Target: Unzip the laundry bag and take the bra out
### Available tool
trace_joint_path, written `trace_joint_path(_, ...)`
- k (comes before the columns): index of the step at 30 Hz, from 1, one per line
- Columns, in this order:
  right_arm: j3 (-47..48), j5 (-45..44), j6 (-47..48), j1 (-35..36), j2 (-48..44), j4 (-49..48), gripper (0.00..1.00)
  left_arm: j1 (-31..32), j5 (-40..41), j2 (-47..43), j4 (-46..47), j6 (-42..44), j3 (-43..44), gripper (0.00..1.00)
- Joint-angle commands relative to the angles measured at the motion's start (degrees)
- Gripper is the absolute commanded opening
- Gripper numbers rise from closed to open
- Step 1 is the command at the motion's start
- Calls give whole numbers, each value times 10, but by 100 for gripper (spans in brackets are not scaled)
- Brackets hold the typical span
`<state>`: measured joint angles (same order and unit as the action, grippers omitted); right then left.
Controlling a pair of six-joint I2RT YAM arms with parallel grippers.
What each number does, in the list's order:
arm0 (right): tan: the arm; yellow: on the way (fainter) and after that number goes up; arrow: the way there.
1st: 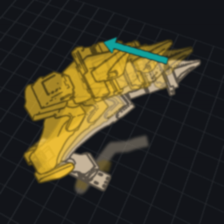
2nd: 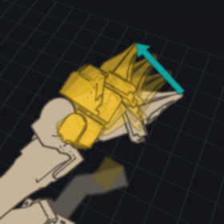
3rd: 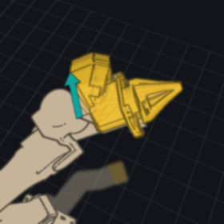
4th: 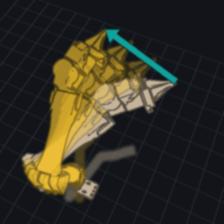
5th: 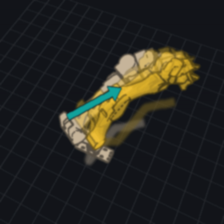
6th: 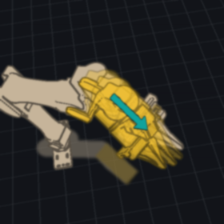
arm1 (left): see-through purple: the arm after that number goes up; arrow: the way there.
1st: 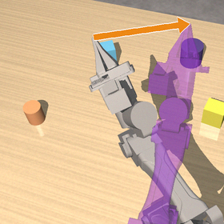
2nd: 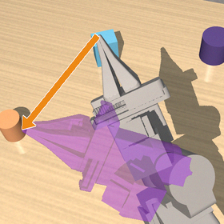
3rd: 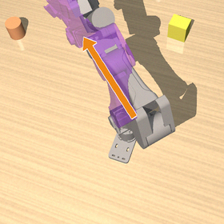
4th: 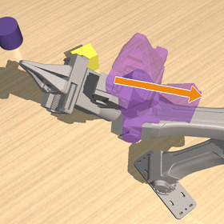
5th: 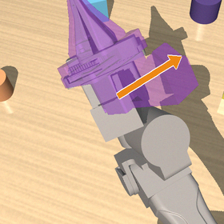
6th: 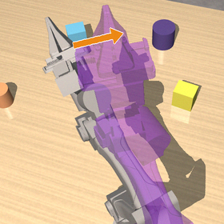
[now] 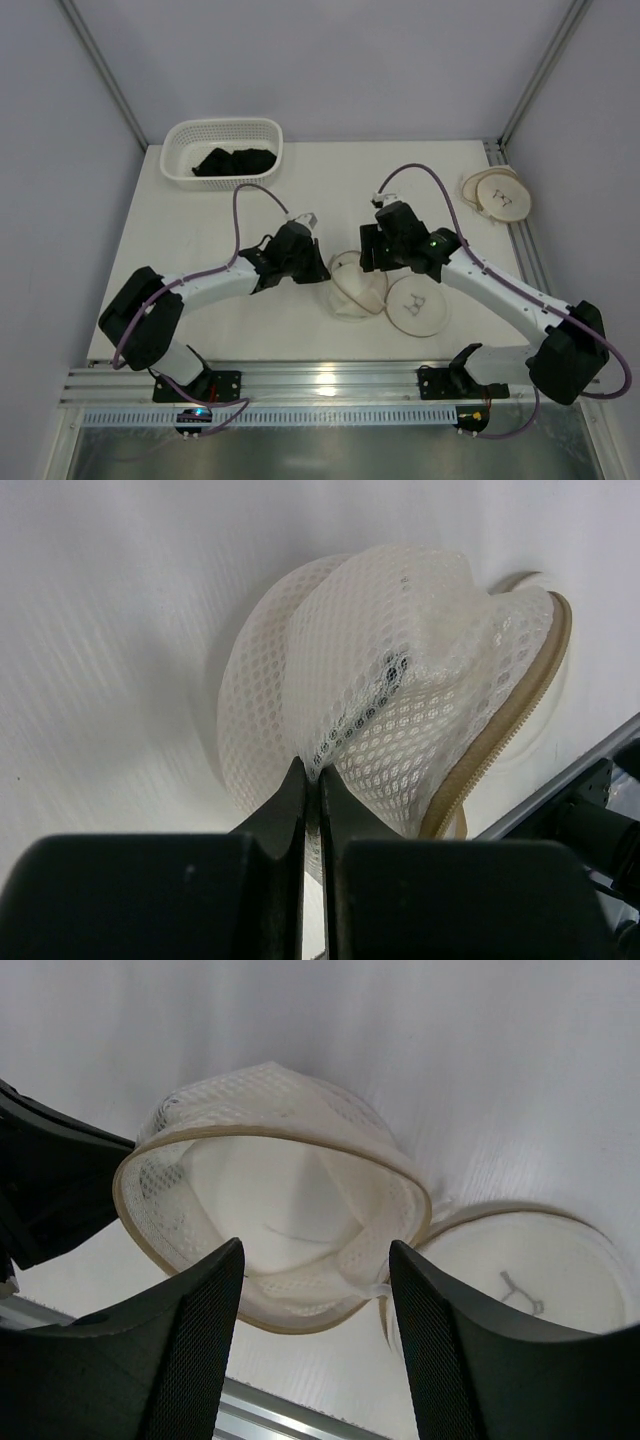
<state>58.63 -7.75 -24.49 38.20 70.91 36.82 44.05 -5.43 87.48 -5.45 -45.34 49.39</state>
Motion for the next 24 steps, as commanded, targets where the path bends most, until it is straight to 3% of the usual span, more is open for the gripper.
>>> trace_joint_path(1, -21, 70, 4, 4, 31, -67, 63, -2, -10, -7, 34, -15, -16, 0)
trace_joint_path(3, -30, 108, 1, 5, 44, -86, 63, -2, -11, -9, 38, -18, -19, 0)
trace_joint_path(10, -55, 121, -14, 21, 84, -119, 62, -2, -16, -8, 48, -26, -23, 0)
trace_joint_path(24, -81, 7, -52, 67, 175, -112, 69, -2, -19, -17, 51, -33, -28, 0)
